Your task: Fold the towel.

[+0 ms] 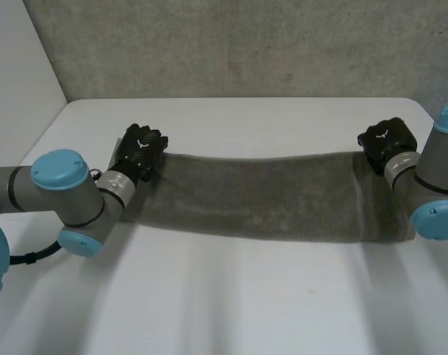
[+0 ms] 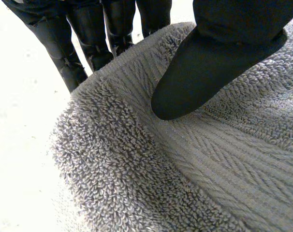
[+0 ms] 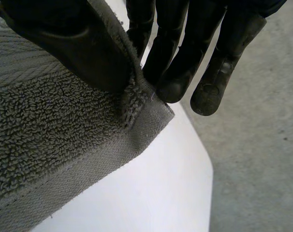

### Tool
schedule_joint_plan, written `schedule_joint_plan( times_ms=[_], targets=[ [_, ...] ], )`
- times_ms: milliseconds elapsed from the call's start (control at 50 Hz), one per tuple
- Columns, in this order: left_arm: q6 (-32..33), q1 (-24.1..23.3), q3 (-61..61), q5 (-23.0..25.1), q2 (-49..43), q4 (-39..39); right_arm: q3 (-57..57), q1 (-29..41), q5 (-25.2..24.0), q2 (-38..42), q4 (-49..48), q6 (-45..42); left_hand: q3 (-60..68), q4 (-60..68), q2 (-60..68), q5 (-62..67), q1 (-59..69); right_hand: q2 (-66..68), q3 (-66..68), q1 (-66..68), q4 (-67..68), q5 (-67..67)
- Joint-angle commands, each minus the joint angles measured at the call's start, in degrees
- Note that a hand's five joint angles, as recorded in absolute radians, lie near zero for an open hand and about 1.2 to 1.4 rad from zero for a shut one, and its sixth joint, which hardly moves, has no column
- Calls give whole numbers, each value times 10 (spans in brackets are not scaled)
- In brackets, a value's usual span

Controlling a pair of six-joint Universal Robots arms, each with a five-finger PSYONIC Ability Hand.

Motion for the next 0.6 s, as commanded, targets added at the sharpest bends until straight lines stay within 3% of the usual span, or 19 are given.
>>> schedule_joint_plan(
  times_ms=[20, 80, 100, 120, 140, 160, 180, 300, 460, 600],
  targets=[
    [2, 0, 13, -4, -6, 35, -14, -1, 1, 5, -26, 10, 105, 104, 105, 108, 111, 29, 25, 32, 31, 18],
    [2, 0, 21, -3, -9, 37, -17, -1, 2, 7, -26, 13, 105, 104, 105, 108, 111, 29, 25, 32, 31, 18],
    [2, 0, 21, -3, -9, 37, -20, -1, 4, 10, -24, 14, 105, 104, 105, 108, 111, -125, -129, -122, -123, -136],
    [1, 0, 22, -2, -9, 37, -21, -1, 8, 14, -20, 14, -145, -145, -145, -142, -138, -460, -464, -457, -458, -471],
    [1, 0, 22, -2, -9, 37, -21, -1, 8, 14, -20, 14, -147, -148, -147, -144, -141, -463, -467, -460, -461, -474],
    [1, 0, 21, -4, -9, 37, -21, -1, 15, 16, -20, 13, -499, -499, -499, -496, -492, -671, -675, -668, -669, -682],
    [2, 0, 16, -4, -6, 38, -20, -1, 23, 16, -19, 14, -591, -591, -590, -587, -584, -671, -675, -668, -669, -682],
    [1, 0, 6, -5, 0, 38, -16, 0, 36, 2, -18, 16, -588, -588, -588, -585, -581, -671, -675, -668, -669, -682],
    [-4, 6, -47, -22, 66, 37, 26, -8, 33, -100, -16, 43, -585, -585, -585, -582, -578, -671, -675, -668, -669, -682],
    [-15, 18, -175, -49, 191, 34, 145, -8, 2, -220, 15, 65, -583, -583, -583, -580, -576, -657, -661, -654, -655, -668]
  ],
)
